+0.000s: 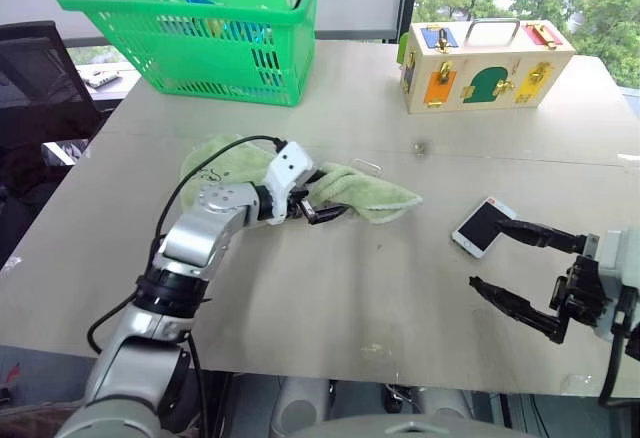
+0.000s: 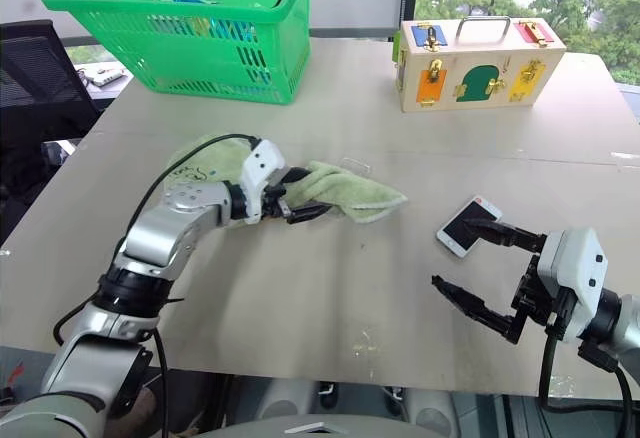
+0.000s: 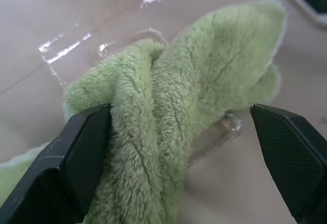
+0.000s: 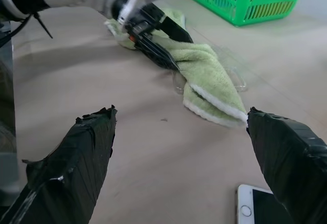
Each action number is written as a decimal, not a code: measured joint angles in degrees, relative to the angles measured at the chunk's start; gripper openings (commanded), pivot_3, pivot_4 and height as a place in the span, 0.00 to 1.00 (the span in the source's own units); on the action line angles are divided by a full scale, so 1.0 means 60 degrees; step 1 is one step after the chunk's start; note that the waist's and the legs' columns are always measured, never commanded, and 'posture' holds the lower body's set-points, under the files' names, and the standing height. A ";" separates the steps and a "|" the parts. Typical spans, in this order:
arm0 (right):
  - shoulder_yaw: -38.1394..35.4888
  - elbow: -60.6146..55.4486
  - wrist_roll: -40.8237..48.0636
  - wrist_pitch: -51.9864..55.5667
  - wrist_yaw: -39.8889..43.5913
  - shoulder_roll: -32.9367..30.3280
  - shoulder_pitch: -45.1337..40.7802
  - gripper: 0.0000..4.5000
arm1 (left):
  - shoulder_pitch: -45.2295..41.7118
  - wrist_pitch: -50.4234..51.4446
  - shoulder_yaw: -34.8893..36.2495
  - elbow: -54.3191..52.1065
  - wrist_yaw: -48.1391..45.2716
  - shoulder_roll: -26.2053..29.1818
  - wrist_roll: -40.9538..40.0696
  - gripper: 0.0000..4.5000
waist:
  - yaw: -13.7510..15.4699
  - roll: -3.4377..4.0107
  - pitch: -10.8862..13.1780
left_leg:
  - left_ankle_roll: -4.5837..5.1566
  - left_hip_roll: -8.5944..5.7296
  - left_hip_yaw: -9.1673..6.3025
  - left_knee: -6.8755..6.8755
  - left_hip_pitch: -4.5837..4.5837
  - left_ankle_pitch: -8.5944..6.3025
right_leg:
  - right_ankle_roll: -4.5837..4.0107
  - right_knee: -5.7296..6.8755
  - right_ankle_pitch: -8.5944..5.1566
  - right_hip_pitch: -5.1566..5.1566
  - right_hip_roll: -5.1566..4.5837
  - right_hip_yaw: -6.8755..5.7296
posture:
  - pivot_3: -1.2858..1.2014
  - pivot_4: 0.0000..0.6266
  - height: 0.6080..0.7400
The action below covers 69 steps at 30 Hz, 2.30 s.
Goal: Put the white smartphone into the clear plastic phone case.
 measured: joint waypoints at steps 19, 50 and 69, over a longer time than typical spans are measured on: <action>0.1056 -0.0097 -0.0464 -0.0034 -0.0715 0.0143 -0.0696 1.00 | 0.0580 -0.2012 0.2195 0.0763 0.0561 -0.0411 0.0324 0.01 | -0.0132 -0.0011 0.0004 | 0.0001 0.0019 0.0004 0.0019 0.0003 0.0000 | 0.0011 0.0024 0.0008 -0.0002 0.0004 0.0018 | 0.52 0.24 1.00; 0.2177 0.0852 -0.0664 -0.0130 -0.0659 0.0123 -0.2406 1.00 | 0.1411 0.2123 0.6891 0.1269 0.3459 0.0573 -0.2248 0.97 | -0.0047 -0.0052 -0.0016 | 0.0001 0.0016 0.0006 0.0028 0.0014 0.0001 | 0.0011 0.0041 0.0011 0.0007 -0.0007 0.0006 | 0.52 0.24 1.00; 0.2299 0.0794 -0.0887 -0.0226 -0.0558 0.0116 -0.1606 1.00 | 0.1195 0.0748 0.1921 -0.1130 -0.2091 0.1899 -0.2119 0.97 | 0.0044 -0.0057 -0.0019 | 0.0000 0.0011 0.0000 0.0037 0.0016 0.0001 | -0.0034 0.0041 -0.0007 0.0017 -0.0011 -0.0004 | 0.52 0.24 1.00</action>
